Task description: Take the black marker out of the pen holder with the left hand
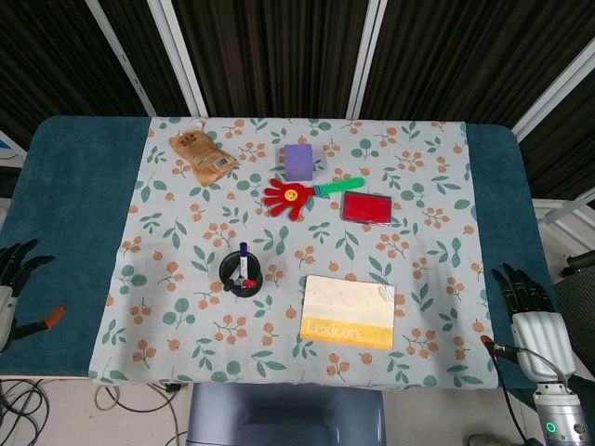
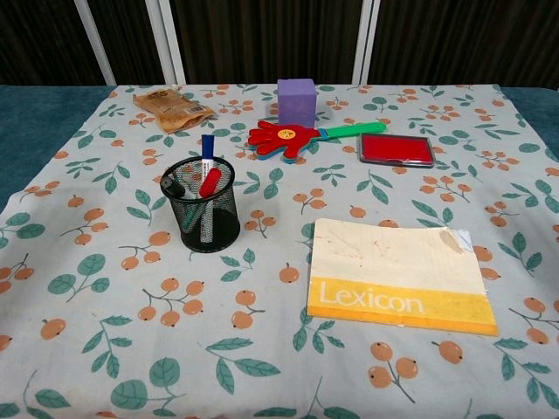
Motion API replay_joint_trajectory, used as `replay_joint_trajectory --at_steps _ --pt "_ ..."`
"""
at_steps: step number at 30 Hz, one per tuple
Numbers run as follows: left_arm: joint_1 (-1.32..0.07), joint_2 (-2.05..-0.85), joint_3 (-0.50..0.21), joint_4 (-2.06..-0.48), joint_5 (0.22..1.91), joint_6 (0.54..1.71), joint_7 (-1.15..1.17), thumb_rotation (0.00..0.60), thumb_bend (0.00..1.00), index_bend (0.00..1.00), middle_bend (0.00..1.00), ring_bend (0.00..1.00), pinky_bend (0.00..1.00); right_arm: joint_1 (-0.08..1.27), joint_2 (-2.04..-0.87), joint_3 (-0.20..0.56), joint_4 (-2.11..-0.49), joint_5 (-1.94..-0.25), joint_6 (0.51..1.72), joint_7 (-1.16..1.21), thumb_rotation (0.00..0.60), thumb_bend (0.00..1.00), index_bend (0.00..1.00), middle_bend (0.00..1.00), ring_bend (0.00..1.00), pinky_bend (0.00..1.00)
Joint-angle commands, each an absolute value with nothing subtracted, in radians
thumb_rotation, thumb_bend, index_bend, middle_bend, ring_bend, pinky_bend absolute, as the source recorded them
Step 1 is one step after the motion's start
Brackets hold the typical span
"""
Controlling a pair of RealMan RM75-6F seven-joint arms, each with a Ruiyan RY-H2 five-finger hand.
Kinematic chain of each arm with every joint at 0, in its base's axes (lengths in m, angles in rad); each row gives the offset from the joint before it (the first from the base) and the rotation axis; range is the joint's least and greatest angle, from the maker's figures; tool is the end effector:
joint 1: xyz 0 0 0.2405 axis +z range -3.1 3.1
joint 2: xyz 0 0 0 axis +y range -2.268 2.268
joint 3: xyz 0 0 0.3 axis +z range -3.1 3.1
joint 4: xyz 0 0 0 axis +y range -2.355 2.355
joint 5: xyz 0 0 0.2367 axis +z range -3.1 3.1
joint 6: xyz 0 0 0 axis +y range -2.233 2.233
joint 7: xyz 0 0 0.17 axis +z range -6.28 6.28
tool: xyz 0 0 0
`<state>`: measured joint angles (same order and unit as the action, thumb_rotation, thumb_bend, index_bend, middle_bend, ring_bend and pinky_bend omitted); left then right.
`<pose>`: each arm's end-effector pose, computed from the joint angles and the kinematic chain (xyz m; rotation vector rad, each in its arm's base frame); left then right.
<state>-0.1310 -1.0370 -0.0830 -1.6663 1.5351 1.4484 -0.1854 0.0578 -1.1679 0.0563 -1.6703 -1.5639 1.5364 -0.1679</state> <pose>-0.3376 0.2354 0.1754 -1.3935 -0.9859 -1.0794 -0.3345 -0.2029 0.1362 1.4105 -0.8045 0.9107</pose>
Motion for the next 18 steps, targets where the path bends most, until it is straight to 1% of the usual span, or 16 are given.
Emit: replay_joint_trajectory --at_steps 1,5,7,10,13,18 --pt "-0.209 -0.993 -0.108 -1.689 1.567 1.37 -0.2 0.6 0.18 0.23 0.06 0.0 0.0 0.058 -1.169 0.057 -1.669 -1.561 1.535 -0.171 0.6 0.03 0.01 0.0 0.0 0.15" --pt "-0.294 -0.937 -0.128 -1.761 1.592 1.273 -0.286 0.6 0.18 0.23 0.06 0.0 0.0 0.059 -1.171 0.058 -1.669 -1.558 1.534 -0.175 0.6 0.03 0.01 0.0 0.0 0.15" --pt "-0.331 -0.92 -0.142 -1.786 1.59 1.232 -0.289 0.6 0.18 0.24 0.06 0.0 0.0 0.058 -1.172 0.058 -1.669 -1.558 1.535 -0.176 0.6 0.03 0.01 0.0 0.0 0.15" --pt "-0.37 -0.918 -0.155 -1.819 1.577 1.191 -0.226 0.6 0.18 0.24 0.07 0.0 0.0 0.058 -1.172 0.059 -1.669 -1.557 1.535 -0.177 0.6 0.03 0.01 0.0 0.0 0.15" --pt "-0.395 -0.923 -0.158 -1.88 1.527 1.143 -0.139 0.6 0.18 0.24 0.07 0.0 0.0 0.059 -1.172 0.059 -1.669 -1.556 1.535 -0.178 0.6 0.03 0.01 0.0 0.0 0.15" --pt "-0.422 -0.975 -0.157 -1.956 1.446 1.109 0.016 0.6 0.18 0.26 0.07 0.0 0.0 0.06 -1.173 0.059 -1.668 -1.555 1.532 -0.179 0.6 0.03 0.01 0.0 0.0 0.15"
